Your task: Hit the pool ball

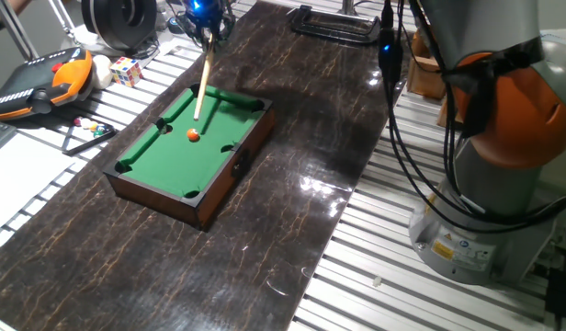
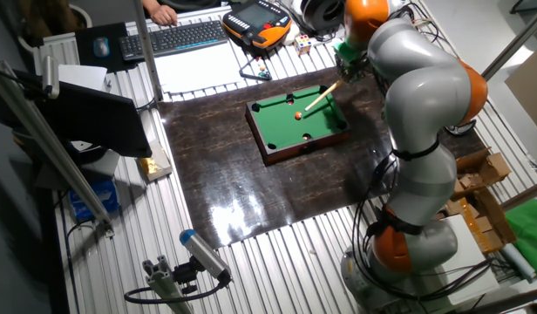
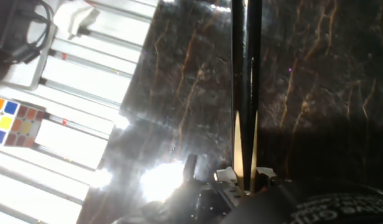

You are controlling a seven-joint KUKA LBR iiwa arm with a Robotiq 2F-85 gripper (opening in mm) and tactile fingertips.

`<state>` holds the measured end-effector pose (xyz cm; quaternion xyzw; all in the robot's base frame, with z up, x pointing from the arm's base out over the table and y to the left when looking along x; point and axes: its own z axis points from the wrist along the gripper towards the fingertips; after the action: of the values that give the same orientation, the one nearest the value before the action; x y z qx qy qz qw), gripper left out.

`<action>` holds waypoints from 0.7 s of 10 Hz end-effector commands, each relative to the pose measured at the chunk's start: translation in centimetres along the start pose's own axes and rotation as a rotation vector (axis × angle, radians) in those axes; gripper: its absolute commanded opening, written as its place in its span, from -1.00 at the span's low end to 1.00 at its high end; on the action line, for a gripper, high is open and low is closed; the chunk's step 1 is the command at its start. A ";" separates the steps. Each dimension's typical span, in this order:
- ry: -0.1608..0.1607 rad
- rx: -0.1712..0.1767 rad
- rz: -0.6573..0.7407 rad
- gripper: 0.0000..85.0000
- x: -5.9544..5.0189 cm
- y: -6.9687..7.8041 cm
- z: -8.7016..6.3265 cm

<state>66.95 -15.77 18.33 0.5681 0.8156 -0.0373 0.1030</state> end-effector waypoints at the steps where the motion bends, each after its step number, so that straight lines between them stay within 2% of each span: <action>1: -0.007 -0.001 -0.007 -0.98 -0.2 0.1 0.1; 3: -0.042 -0.012 -0.014 -0.98 -0.6 0.4 0.4; 7: -0.050 -0.020 -0.022 -0.98 -0.8 0.7 0.8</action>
<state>67.99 -16.38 17.76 0.5567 0.8194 -0.0446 0.1291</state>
